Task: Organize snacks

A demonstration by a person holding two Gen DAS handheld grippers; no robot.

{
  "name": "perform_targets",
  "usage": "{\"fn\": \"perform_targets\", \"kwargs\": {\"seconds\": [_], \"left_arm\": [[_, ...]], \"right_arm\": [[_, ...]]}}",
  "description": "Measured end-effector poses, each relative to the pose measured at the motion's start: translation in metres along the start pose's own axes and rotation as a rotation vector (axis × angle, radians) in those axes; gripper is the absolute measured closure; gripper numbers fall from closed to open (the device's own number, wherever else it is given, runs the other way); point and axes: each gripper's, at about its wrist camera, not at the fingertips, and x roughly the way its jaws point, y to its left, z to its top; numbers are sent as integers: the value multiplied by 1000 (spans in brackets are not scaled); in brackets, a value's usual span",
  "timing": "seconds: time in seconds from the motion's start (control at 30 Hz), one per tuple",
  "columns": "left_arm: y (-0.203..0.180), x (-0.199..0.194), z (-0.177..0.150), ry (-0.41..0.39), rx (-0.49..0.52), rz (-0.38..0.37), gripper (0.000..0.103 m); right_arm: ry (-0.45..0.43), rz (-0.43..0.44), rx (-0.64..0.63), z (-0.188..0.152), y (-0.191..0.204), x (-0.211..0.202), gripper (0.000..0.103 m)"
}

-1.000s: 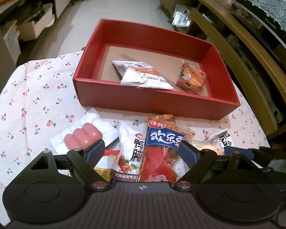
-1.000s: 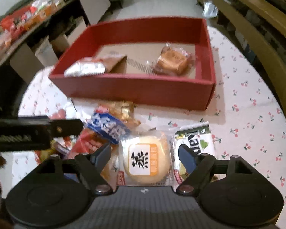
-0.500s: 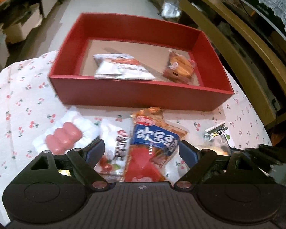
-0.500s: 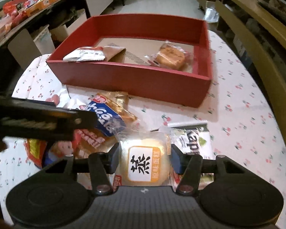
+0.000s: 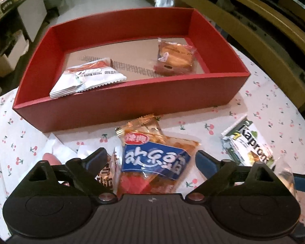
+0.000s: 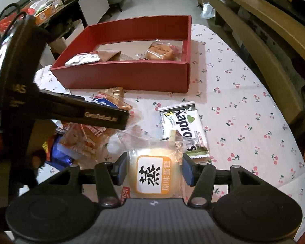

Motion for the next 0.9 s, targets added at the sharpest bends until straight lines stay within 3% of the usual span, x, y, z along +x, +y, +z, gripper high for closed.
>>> {"fn": "perform_targets", "kwargs": {"seconds": [0.13,0.2,0.27,0.47,0.63,0.8,0.9], "left_arm": [[-2,-1,0,-7,-3,15,16],[-4,-6,0,-10,0,12,30],[-3,-10,-1,-2,-17,-7,37],[7,-27,-13,7,-75,-63,47],[7,-30,-20,9,-100,-80,43],[-7,-20,-17,8,-89,-69,14],[-17,-10,-16,19,-66,-49,15]], "right_arm": [[-5,9,-4,1,1,0,35],[-5,8,0,2,0,0,35],[-7,-1,5,2,-2,-1,35],[-19,-2,3,2,-3,-4,37],[5,-2,3,-1,-7,1,37],[24,-2,3,-2,-7,7,36],[46,-2,-4,-3,-5,10,32]]}}
